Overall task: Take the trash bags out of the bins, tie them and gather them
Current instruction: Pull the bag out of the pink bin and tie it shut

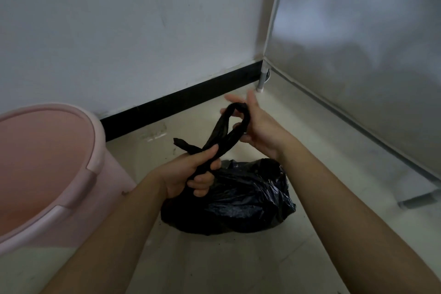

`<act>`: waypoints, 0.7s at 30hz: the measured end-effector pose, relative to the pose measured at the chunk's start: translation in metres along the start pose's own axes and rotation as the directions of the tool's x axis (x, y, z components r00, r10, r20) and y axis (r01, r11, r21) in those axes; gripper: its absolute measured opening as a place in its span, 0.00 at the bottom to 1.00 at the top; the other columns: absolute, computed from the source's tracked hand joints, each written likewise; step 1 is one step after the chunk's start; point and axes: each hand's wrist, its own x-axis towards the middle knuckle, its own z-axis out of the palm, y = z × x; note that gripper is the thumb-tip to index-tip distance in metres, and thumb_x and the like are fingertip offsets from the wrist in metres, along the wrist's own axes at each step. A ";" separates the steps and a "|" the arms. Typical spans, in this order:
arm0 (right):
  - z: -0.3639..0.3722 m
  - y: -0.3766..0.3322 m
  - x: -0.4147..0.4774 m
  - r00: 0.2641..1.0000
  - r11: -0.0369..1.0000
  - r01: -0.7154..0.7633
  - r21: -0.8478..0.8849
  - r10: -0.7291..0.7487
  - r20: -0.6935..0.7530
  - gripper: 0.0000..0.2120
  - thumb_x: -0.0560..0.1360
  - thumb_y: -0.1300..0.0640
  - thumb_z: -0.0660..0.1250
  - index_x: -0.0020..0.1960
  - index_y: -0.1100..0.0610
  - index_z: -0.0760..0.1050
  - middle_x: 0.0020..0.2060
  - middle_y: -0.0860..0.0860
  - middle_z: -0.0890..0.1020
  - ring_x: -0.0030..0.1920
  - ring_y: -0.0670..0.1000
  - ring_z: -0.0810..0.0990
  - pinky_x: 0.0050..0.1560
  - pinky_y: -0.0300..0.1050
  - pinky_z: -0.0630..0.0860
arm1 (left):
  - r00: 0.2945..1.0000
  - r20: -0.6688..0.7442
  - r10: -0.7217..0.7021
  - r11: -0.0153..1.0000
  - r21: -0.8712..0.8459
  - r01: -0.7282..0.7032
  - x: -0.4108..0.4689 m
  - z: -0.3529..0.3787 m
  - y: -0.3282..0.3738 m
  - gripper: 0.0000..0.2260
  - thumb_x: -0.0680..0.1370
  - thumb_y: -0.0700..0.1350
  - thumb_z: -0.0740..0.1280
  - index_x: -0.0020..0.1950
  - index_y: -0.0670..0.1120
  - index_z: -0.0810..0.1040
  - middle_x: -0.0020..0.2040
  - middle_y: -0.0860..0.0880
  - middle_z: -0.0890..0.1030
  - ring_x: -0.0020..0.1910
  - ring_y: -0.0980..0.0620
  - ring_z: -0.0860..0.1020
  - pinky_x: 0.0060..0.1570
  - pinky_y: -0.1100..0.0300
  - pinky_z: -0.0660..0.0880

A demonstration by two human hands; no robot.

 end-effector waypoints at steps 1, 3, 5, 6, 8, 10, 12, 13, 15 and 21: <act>0.005 -0.002 0.002 1.000 0.999 0.030 -0.029 -0.030 -0.007 0.27 0.75 0.30 0.54 0.55 0.49 0.79 0.49 0.48 0.82 0.35 0.44 0.77 0.38 0.40 0.72 | 1.000 0.000 -0.013 1.000 0.002 0.013 0.001 0.001 -0.001 0.21 0.78 0.65 0.62 0.41 0.47 0.71 0.24 0.51 0.62 0.20 0.54 0.57 0.24 0.60 0.61; 0.010 0.000 0.007 0.992 0.998 0.050 -0.043 -0.055 -0.113 0.20 0.80 0.36 0.57 0.39 0.50 0.70 0.32 0.46 0.72 0.29 0.44 0.67 0.35 0.41 0.65 | 1.000 -0.017 -0.025 0.999 -0.025 0.025 0.002 0.003 -0.001 0.23 0.78 0.68 0.59 0.41 0.47 0.70 0.24 0.52 0.62 0.20 0.55 0.58 0.24 0.61 0.62; 0.012 0.007 0.010 0.970 0.999 0.052 0.007 -0.049 -0.239 0.20 0.82 0.39 0.56 0.36 0.49 0.64 0.27 0.44 0.64 0.27 0.45 0.62 0.33 0.42 0.61 | 0.998 -0.057 -0.013 0.997 -0.077 0.008 0.002 0.004 0.000 0.23 0.79 0.67 0.58 0.41 0.47 0.71 0.25 0.51 0.64 0.20 0.55 0.59 0.24 0.61 0.63; 0.012 0.010 0.009 0.955 0.998 0.055 0.032 -0.043 -0.294 0.21 0.82 0.39 0.55 0.35 0.50 0.64 0.26 0.44 0.64 0.27 0.45 0.61 0.32 0.42 0.61 | 0.997 -0.080 0.004 0.995 -0.100 -0.012 0.003 0.005 0.001 0.22 0.80 0.65 0.58 0.42 0.46 0.71 0.27 0.50 0.66 0.21 0.55 0.61 0.24 0.61 0.64; 0.012 0.015 0.005 0.923 0.998 0.060 0.032 -0.043 -0.382 0.21 0.82 0.40 0.55 0.36 0.51 0.69 0.26 0.44 0.68 0.26 0.44 0.65 0.29 0.41 0.64 | 0.987 -0.150 0.062 0.986 -0.142 -0.083 0.007 0.005 0.001 0.20 0.81 0.61 0.59 0.47 0.44 0.73 0.31 0.46 0.74 0.22 0.54 0.64 0.24 0.61 0.67; 0.009 0.018 -0.001 0.911 0.995 0.081 -0.064 -0.100 -0.401 0.22 0.82 0.41 0.56 0.43 0.55 0.79 0.32 0.48 0.75 0.29 0.45 0.74 0.30 0.41 0.73 | 0.963 -0.248 0.110 0.964 -0.209 -0.164 0.010 0.001 0.000 0.20 0.82 0.57 0.59 0.54 0.40 0.76 0.43 0.42 0.82 0.24 0.54 0.68 0.25 0.61 0.69; 0.005 0.021 -0.007 0.917 0.973 0.098 -0.211 -0.171 -0.360 0.20 0.82 0.42 0.58 0.51 0.54 0.83 0.40 0.50 0.82 0.34 0.48 0.81 0.38 0.41 0.81 | 0.940 -0.324 0.106 0.939 -0.278 -0.202 0.009 -0.007 -0.001 0.21 0.83 0.55 0.58 0.62 0.39 0.78 0.52 0.41 0.84 0.28 0.54 0.71 0.26 0.63 0.70; 0.002 0.022 -0.009 0.920 0.954 0.102 -0.284 -0.198 -0.338 0.19 0.81 0.42 0.60 0.52 0.53 0.84 0.41 0.50 0.84 0.35 0.49 0.82 0.40 0.41 0.81 | 0.929 -0.357 0.097 0.927 -0.308 -0.215 0.009 -0.011 -0.002 0.22 0.83 0.55 0.58 0.65 0.39 0.78 0.50 0.43 0.84 0.28 0.54 0.71 0.26 0.64 0.71; -0.004 0.023 -0.013 0.940 0.906 0.080 -0.417 -0.208 -0.271 0.17 0.79 0.42 0.64 0.46 0.51 0.85 0.32 0.49 0.83 0.29 0.46 0.79 0.37 0.39 0.77 | 0.893 -0.435 0.119 0.882 -0.366 -0.296 0.009 -0.019 -0.004 0.23 0.84 0.54 0.58 0.69 0.38 0.75 0.43 0.44 0.83 0.28 0.54 0.73 0.27 0.65 0.72; -0.008 0.036 -0.016 0.988 0.829 -0.108 -0.549 0.149 0.030 0.13 0.75 0.45 0.72 0.39 0.53 0.85 0.30 0.49 0.81 0.30 0.45 0.77 0.33 0.36 0.73 | 0.851 -0.448 0.275 0.709 -0.504 -0.494 0.011 -0.021 0.000 0.08 0.83 0.48 0.59 0.55 0.46 0.75 0.49 0.46 0.82 0.28 0.56 0.74 0.27 0.65 0.73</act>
